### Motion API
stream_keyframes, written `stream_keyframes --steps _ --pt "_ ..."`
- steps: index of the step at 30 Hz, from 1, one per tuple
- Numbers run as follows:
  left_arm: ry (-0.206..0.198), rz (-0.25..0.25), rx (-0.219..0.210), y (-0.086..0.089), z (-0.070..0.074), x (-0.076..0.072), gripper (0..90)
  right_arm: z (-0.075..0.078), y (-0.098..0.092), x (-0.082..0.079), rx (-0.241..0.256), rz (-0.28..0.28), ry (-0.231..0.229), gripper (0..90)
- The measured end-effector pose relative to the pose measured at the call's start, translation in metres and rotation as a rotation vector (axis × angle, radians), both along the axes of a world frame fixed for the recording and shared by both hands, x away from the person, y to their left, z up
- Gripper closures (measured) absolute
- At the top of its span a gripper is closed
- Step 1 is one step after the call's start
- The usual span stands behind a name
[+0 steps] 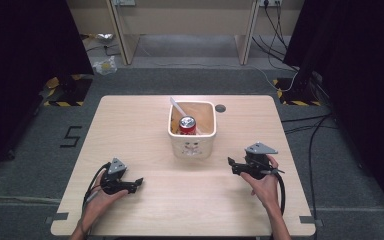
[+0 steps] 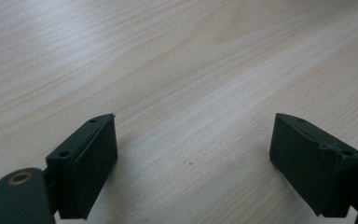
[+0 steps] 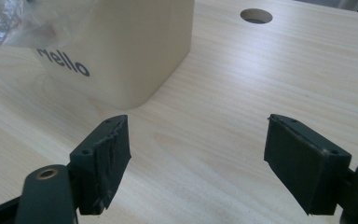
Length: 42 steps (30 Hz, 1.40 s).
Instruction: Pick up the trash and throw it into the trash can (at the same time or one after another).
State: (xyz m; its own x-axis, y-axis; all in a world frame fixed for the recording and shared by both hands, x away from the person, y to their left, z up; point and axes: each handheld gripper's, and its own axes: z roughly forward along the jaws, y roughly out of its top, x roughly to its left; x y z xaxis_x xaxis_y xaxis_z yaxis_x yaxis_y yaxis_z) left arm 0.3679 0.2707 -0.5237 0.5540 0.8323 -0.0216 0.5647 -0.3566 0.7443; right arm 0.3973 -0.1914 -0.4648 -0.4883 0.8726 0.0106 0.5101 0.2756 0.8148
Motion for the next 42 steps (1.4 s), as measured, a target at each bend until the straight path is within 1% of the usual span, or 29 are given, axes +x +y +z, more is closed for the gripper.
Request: stream_keyframes --steps 4,6,15,19,27,32,33,35,36,42 --pt "0.0 0.0 0.0 0.0 0.0 0.0 14.3 -0.004 0.0 -0.003 -0.008 0.002 0.007 22.7" --pt "0.0 0.0 0.0 0.0 0.0 0.0 14.3 -0.005 -0.001 -0.004 -0.003 -0.002 0.008 22.7" --pt "0.0 0.0 0.0 0.0 0.0 0.0 14.2 -0.011 -0.002 -0.008 -0.008 0.002 0.018 22.7" --pt "0.0 0.0 0.0 0.0 0.0 0.0 14.2 -0.015 -0.002 -0.01 -0.012 0.001 0.029 22.7" --pt "0.0 0.0 0.0 0.0 0.0 0.0 14.3 -0.027 -0.001 -0.015 -0.028 0.011 0.061 22.5" --pt "0.0 0.0 0.0 0.0 0.0 0.0 14.3 -0.032 -0.002 -0.018 -0.033 0.01 0.072 22.2" --pt "0.0 0.0 0.0 0.0 0.0 0.0 14.2 -0.033 -0.002 -0.018 -0.033 0.011 0.076 22.0" --pt "0.0 0.0 0.0 0.0 0.0 0.0 14.3 -0.034 -0.002 -0.02 -0.05 0.012 0.084 21.2" --pt "0.0 0.0 0.0 0.0 0.0 0.0 14.3 -0.035 -0.002 -0.021 -0.056 0.01 0.077 21.2" --pt "0.0 0.0 0.0 0.0 0.0 0.0 14.2 -0.039 -0.002 -0.026 -0.054 0.007 0.089 18.4"
